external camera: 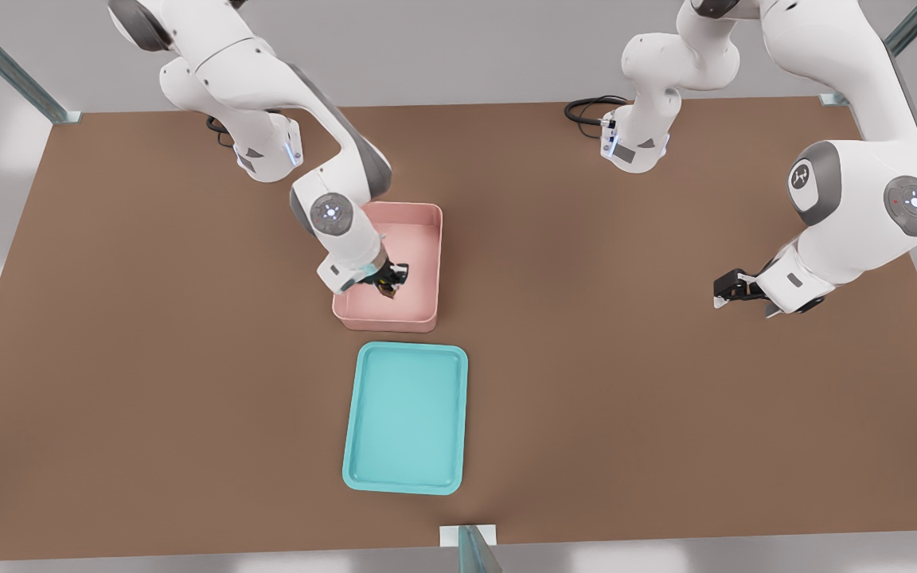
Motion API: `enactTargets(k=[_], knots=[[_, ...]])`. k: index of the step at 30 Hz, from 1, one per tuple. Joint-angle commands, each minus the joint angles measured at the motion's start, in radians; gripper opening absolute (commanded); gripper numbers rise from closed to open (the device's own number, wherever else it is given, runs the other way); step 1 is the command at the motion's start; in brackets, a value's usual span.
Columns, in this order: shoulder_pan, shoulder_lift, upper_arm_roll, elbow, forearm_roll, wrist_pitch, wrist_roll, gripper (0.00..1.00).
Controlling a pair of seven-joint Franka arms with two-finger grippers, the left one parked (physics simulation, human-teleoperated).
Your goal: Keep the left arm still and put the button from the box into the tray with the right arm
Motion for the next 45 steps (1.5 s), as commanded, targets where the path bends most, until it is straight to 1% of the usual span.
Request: enactTargets(k=[1, 3, 6, 8, 13, 20, 23, 26, 27, 30, 31, 32, 33, 34, 35, 36, 37, 38, 39, 40, 41, 42, 43, 45], knots=[[-0.018, 0.017, 0.0, 0.048, -0.005, -0.137, -0.124, 0.42], [-0.025, 0.072, 0.0, 0.136, -0.005, -0.154, -0.132, 0.42], [-0.041, 0.183, 0.002, 0.318, -0.005, -0.217, -0.17, 0.42], [-0.056, 0.267, 0.002, 0.465, -0.005, -0.303, -0.198, 0.42], [-0.062, 0.488, 0.002, 0.774, -0.011, -0.353, -0.267, 0.42], [-0.061, 0.709, -0.017, 0.996, -0.019, -0.312, -0.403, 0.42], [-0.059, 0.752, -0.057, 1.006, -0.021, -0.241, -0.481, 0.42], [-0.059, 0.776, -0.069, 1.018, -0.022, -0.202, -0.5, 0.43], [-0.059, 0.779, -0.069, 1.018, -0.022, -0.199, -0.5, 0.46], [-0.058, 0.779, -0.066, 1.018, -0.021, -0.179, -0.498, 0.71], [-0.058, 0.778, -0.061, 1.018, -0.021, -0.18, -0.494, 0.75], [-0.058, 0.766, -0.057, 1.016, -0.017, -0.188, -0.478, 0.81], [-0.059, 0.675, -0.051, 1.009, -0.004, -0.278, -0.413, 0.99], [-0.059, 0.591, -0.049, 1.009, -0.002, -0.427, -0.377, 1.0], [-0.065, 0.526, -0.066, 1.009, -0.01, -0.53, -0.377, 1.0], [-0.13, 0.465, -0.081, 1.009, -0.011, -0.668, -0.377, 1.0], [-0.228, 0.413, -0.069, 1.007, -0.091, -0.765, -0.397, 1.0], [-0.341, 0.361, -0.081, 1.007, -0.195, -0.809, -0.403, 1.0], [-0.507, 0.339, -0.054, 1.004, -0.192, -0.893, -0.458, 1.0], [-0.536, 0.313, -0.052, 0.983, -0.189, -0.904, -0.461, 1.0], [-0.536, 0.188, -0.051, 0.785, -0.182, -0.84, -0.463, 1.0], [-0.541, -0.11, -0.052, 0.372, -0.172, -0.689, -0.497, 1.0], [-0.542, -0.141, -0.066, 0.41, -0.142, -0.798, -0.576, 1.0], [-0.542, -0.138, -0.06, 0.421, -0.142, -0.829, -0.621, 1.0]])
